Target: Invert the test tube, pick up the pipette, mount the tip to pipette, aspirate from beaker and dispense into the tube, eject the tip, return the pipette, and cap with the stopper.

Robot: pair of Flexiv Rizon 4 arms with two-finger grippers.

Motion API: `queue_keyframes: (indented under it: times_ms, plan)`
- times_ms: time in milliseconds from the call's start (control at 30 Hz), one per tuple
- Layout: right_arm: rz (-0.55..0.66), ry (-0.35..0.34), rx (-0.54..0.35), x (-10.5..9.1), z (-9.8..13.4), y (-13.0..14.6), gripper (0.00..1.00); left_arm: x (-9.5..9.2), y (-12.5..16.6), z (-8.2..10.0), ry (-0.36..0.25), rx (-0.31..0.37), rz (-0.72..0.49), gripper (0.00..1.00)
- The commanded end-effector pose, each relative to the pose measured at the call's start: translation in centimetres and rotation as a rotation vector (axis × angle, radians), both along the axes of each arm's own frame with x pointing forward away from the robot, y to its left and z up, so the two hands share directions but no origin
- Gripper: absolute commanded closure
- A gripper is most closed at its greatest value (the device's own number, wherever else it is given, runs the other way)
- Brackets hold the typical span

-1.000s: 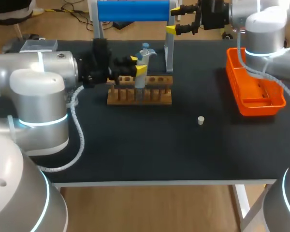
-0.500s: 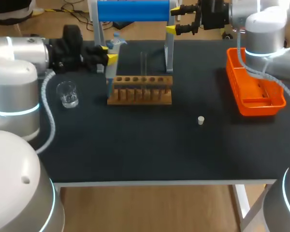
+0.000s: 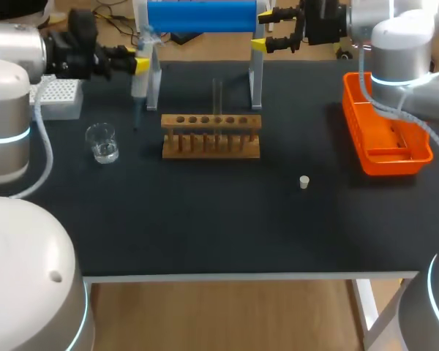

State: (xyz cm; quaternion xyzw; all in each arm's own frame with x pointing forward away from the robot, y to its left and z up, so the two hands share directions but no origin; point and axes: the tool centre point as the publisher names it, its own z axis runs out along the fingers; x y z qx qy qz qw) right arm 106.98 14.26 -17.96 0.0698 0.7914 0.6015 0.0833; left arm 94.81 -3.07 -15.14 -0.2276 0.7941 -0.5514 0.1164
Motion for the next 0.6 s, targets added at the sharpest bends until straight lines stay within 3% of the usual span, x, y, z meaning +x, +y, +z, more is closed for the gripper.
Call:
queue_keyframes:
  times_ms: [33, 600]
  plan:
    - [0.003, 0.002, -0.002, 0.1, 0.1, -0.1, 0.0, 2.3, -0.1, 0.3, 0.027, 0.027, -0.012, 1.0]
    - [0.003, 0.002, -0.002, 0.1, 0.1, -0.1, 0.0, 8.7, 0.5, 0.7, 0.12, 0.059, 0.155, 1.0]
